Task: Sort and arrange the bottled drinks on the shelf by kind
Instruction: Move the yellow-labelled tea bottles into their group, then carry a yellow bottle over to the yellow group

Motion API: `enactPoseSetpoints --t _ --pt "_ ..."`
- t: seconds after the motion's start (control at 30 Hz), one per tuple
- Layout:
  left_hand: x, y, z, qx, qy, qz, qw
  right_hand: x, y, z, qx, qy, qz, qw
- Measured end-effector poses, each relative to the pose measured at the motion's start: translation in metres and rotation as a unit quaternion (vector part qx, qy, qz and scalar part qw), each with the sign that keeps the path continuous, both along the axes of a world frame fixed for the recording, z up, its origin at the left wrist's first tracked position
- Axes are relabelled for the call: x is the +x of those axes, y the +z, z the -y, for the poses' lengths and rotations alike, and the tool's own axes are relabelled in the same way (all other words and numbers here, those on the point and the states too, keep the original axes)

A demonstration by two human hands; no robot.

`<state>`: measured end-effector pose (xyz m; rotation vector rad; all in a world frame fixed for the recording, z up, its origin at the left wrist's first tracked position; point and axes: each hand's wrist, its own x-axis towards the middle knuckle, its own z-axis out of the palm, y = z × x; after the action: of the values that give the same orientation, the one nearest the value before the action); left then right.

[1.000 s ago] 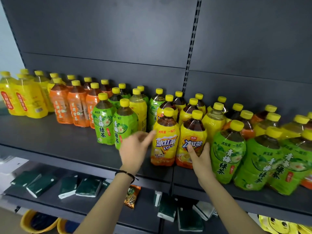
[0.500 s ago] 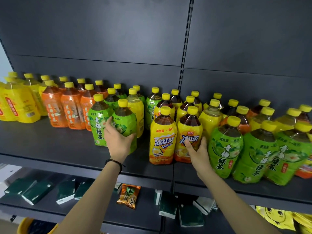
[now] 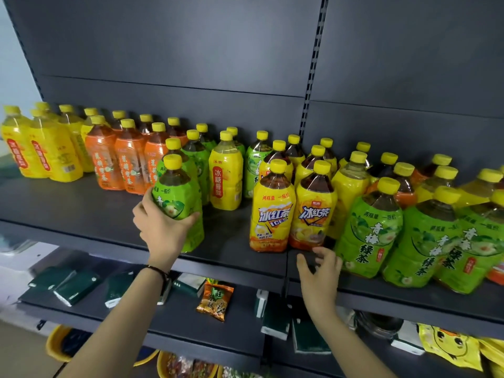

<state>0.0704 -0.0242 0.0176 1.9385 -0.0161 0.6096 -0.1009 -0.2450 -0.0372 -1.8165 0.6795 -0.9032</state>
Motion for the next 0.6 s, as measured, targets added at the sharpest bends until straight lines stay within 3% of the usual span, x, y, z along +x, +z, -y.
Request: enactPoseSetpoints --t 0.17,0.23,0.47,0.6 --pt "0.01 0.001 -0.027 -0.002 -0.007 0.022 1.0 0.035 0.018 -0.056 -0.02 0.242 -0.03 0.97" --pt "0.019 0.0 -0.038 -0.01 -0.033 0.031 0.999 0.066 0.03 -0.077 0.0 0.28 -0.038 0.959" --pt "0.065 -0.003 -0.075 -0.001 -0.087 0.042 0.995 0.174 0.074 -0.095 0.056 0.217 -0.012 0.974" --pt "0.088 -0.007 -0.083 0.022 -0.092 0.056 0.994 0.226 0.085 -0.085 0.071 0.108 -0.021 0.991"
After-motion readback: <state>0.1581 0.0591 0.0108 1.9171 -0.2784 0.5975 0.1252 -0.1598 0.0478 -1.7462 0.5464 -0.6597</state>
